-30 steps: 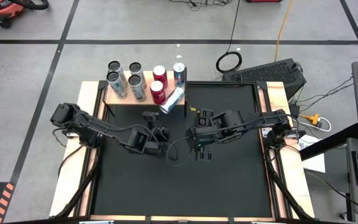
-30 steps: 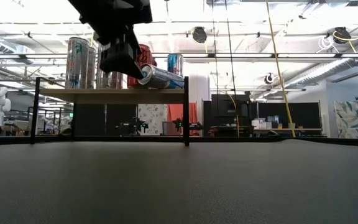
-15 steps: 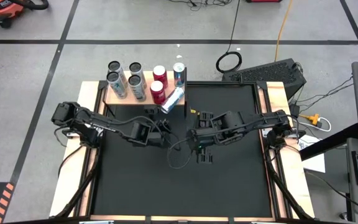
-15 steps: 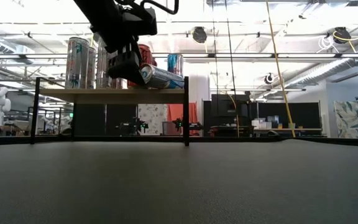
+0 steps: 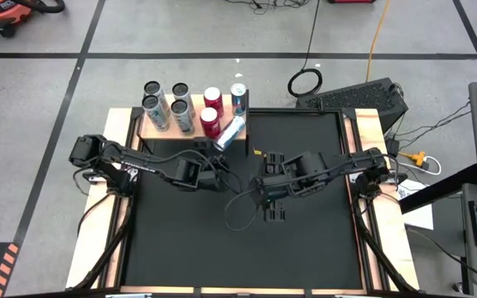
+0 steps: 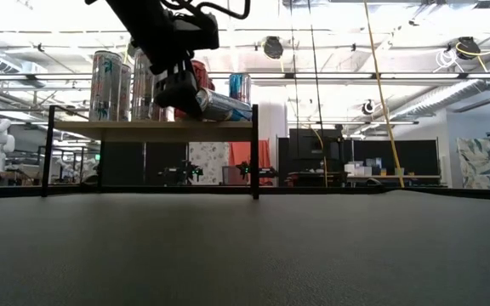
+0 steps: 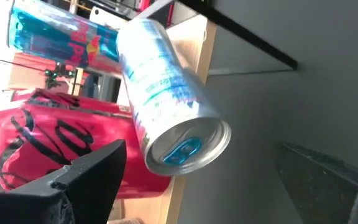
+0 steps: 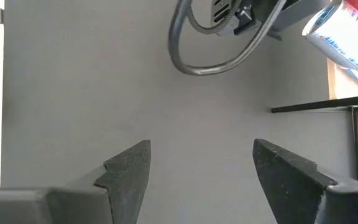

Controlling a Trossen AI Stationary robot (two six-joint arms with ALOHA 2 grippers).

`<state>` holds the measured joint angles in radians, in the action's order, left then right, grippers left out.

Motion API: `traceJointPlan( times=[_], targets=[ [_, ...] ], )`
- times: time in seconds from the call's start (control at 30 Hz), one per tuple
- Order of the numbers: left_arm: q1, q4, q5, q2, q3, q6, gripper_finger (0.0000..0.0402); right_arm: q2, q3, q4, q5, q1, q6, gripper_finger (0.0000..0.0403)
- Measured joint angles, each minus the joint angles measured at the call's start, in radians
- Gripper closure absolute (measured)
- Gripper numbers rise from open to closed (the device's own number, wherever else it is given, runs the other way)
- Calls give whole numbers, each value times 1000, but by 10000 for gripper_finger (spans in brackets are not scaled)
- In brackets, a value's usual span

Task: Place canned beverage on shelf
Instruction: Put the blue soda can aligned with the blue soda can on the shelf

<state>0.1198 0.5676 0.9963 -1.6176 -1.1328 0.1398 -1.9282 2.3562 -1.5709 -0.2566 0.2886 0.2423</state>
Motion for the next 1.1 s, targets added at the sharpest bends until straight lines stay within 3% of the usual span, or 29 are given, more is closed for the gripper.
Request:
traceJointPlan(
  times=[0.63, 1.1],
  targets=[
    [-58, -29, -159, 0, 0, -3, 11, 0, 0, 0, 0, 0, 0, 138],
    [-51, -32, -158, 0, 0, -4, 22, 0, 0, 0, 0, 0, 0, 138]
  ],
)
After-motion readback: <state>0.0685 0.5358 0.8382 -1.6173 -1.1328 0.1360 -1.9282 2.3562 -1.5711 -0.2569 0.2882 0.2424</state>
